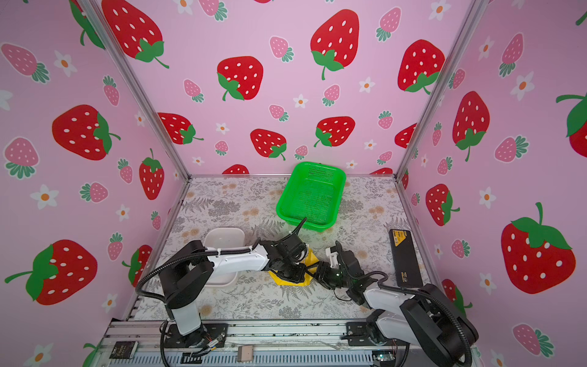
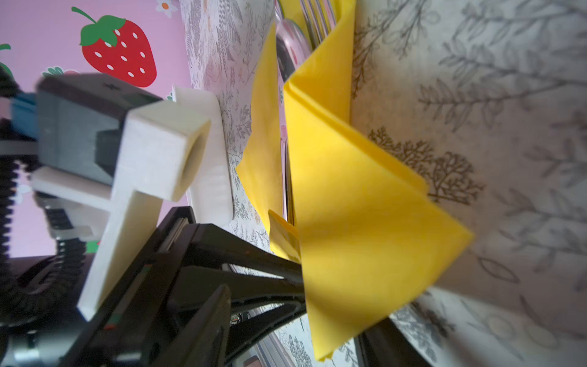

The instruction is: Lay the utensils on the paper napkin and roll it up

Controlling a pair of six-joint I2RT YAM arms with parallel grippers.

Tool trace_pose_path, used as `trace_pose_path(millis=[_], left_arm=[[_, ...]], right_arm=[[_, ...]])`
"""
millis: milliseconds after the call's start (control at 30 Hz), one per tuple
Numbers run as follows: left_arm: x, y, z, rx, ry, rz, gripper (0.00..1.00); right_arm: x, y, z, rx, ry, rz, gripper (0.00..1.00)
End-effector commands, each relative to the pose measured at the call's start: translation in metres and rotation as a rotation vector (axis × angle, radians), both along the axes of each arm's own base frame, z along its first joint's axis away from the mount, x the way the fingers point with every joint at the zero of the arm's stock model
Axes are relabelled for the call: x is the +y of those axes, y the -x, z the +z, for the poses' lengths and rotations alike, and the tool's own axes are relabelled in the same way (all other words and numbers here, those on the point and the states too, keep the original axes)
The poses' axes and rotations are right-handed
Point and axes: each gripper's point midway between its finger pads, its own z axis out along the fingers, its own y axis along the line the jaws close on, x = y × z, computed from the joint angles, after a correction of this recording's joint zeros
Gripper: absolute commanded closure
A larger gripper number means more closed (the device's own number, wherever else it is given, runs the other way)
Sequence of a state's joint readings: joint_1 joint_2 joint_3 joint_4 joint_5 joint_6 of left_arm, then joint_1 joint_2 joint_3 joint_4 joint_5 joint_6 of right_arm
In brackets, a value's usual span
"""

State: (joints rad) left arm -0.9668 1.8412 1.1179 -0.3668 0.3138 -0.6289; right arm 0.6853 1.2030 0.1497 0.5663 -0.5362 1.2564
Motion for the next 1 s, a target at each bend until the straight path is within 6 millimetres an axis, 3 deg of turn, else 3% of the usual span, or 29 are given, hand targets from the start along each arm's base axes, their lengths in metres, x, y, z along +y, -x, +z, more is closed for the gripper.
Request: trace_pose_path(millis=[0,167,500,967], left_arm=[[-0.003,-0.003,0.003,-0.014,-0.004,0.002,0.85],[-0.003,-0.003,0.004,-0.014,-0.005,0.003,0.85],[-0.001,-0.002,0.003,-0.016,-0.008,0.001,0.85],[0.003,-0.004,0.003,-0.028,-0.019,0.008,0.85]], right_arm=[[0.0,0.013,-0.006,0.048,-0.01,0.018,0.38],[0.008,0.011,0.007,0.038,-0.064,0.013,0.37],[0.012,-0.034,0.034,-0.086,-0.103,-0.098,0.38],[0.017,-0.025,0.036,-0.091,-0.138,-0.021,0.52]])
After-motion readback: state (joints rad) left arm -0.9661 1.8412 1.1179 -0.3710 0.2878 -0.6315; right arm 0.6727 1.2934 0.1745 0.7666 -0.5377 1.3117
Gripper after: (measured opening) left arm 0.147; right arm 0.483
